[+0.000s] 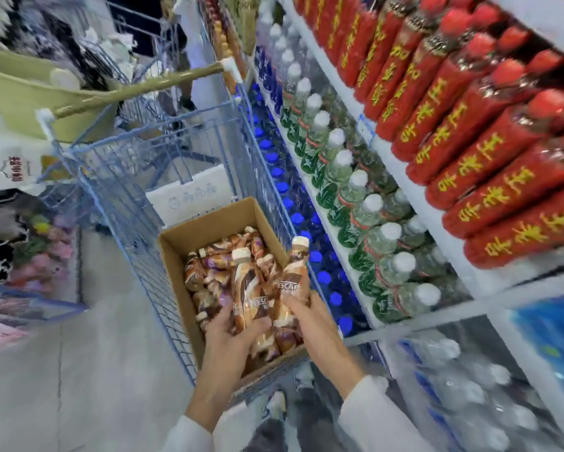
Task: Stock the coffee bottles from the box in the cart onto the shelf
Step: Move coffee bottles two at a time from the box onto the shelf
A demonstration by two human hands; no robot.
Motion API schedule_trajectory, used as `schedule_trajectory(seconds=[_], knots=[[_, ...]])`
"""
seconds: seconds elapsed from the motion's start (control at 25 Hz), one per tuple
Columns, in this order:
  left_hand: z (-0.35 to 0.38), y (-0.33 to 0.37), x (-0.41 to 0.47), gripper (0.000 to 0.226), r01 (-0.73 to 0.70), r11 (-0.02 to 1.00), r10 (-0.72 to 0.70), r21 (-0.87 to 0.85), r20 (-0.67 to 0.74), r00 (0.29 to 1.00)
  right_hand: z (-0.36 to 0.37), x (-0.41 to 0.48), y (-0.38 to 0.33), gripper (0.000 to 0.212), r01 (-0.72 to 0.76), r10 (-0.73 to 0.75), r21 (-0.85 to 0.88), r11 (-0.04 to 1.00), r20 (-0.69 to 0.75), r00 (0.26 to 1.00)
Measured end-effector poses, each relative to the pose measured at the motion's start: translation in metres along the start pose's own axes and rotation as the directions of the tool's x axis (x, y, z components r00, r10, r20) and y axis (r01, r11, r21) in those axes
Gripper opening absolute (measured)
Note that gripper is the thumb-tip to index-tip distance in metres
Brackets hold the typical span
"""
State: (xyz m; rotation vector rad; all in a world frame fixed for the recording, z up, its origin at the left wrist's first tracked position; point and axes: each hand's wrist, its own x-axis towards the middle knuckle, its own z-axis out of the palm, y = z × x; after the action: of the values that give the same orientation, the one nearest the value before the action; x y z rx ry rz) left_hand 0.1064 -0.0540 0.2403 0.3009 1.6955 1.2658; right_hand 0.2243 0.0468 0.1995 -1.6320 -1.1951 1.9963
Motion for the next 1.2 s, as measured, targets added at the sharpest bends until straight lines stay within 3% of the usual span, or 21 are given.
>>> schedule_trajectory(seconds=[0.12,0.36,0.56,0.76,1.0,1.2], knots=[[0.033,0.021,-0.023,0.054,-0.062,0.995,0.052,0.079,0.121,0.991,-0.044,-0.053,-0.013,0.035,0.096,-0.086,0.059,0.994,-0.158,0.984],[0.115,0.032,-0.072,0.036,-0.224,0.952,0.110,0.207,0.452,0.885,-0.138,-0.158,-0.018,0.019,0.260,-0.146,0.230,0.938,-0.418,0.897],[0.198,0.027,-0.135,0.038,-0.340,0.902,0.079,0.264,0.674,0.734,-0.215,-0.263,0.010,0.025,0.376,-0.157,0.266,0.887,-0.593,0.790],[0.276,0.023,-0.224,0.041,-0.430,0.882,0.091,0.193,0.825,0.558,-0.284,-0.366,0.041,0.025,0.486,-0.158,0.263,0.833,-0.729,0.666],[0.352,0.034,-0.326,0.056,-0.531,0.847,0.186,0.028,0.920,0.346,-0.352,-0.471,0.059,0.021,0.606,-0.202,0.171,0.777,-0.843,0.498],[0.420,0.064,-0.385,0.075,-0.603,0.786,0.319,-0.139,0.926,0.202,-0.411,-0.528,0.037,0.033,0.674,-0.297,-0.031,0.738,-0.912,0.284]])
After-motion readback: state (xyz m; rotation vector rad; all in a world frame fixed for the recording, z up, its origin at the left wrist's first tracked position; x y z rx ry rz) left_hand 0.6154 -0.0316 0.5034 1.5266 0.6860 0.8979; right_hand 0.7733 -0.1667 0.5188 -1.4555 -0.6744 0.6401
